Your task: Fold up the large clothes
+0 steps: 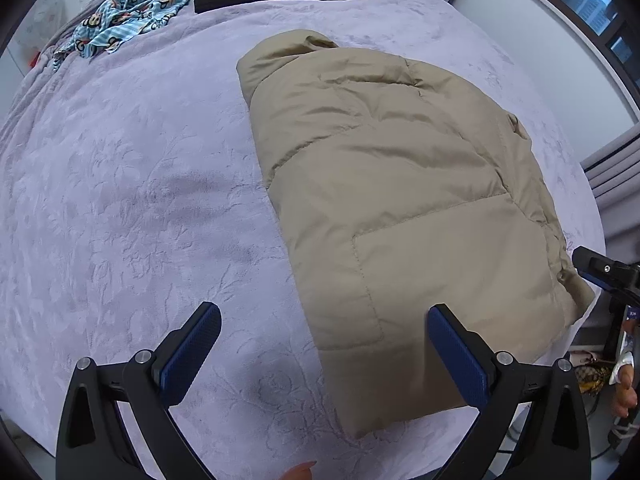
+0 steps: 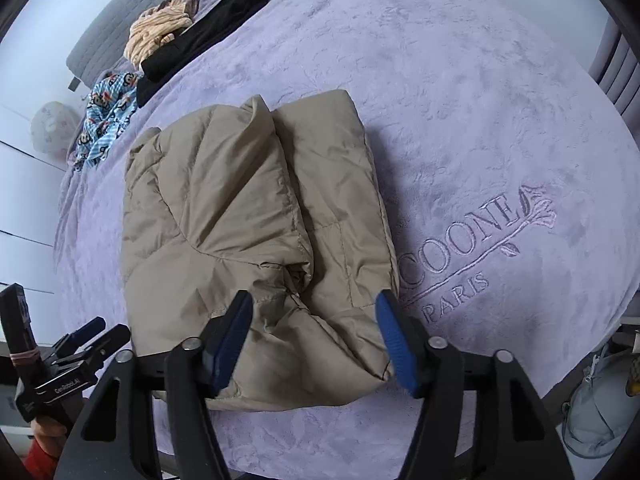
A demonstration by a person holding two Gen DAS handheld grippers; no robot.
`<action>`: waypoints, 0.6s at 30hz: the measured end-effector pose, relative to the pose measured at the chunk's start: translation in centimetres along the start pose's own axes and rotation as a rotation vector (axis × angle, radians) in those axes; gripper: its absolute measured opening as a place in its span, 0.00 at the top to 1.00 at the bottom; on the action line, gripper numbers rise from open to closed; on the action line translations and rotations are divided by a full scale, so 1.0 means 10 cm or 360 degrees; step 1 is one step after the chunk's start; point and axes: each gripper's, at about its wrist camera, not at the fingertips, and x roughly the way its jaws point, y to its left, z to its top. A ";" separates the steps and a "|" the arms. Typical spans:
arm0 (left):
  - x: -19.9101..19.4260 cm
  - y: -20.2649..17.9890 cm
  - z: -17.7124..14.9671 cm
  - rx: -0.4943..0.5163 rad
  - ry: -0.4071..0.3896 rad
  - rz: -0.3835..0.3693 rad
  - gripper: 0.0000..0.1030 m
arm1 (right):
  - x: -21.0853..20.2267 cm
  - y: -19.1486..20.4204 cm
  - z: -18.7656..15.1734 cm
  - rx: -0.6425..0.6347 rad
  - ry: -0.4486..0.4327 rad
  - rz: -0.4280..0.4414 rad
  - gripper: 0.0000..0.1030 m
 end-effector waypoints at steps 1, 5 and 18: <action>0.01 0.01 0.00 -0.0012 0.0007 -0.0002 0.00 | -0.03 0.00 0.03 -0.0019 -0.0013 -0.0011 0.22; 0.08 0.09 0.01 -0.0056 0.0038 0.0047 0.00 | -0.08 -0.01 0.16 -0.0063 -0.0001 0.0006 0.22; 0.19 0.25 0.32 -0.0347 0.0093 -0.0003 0.00 | 0.57 -0.38 0.79 -0.0066 0.0299 0.0263 0.14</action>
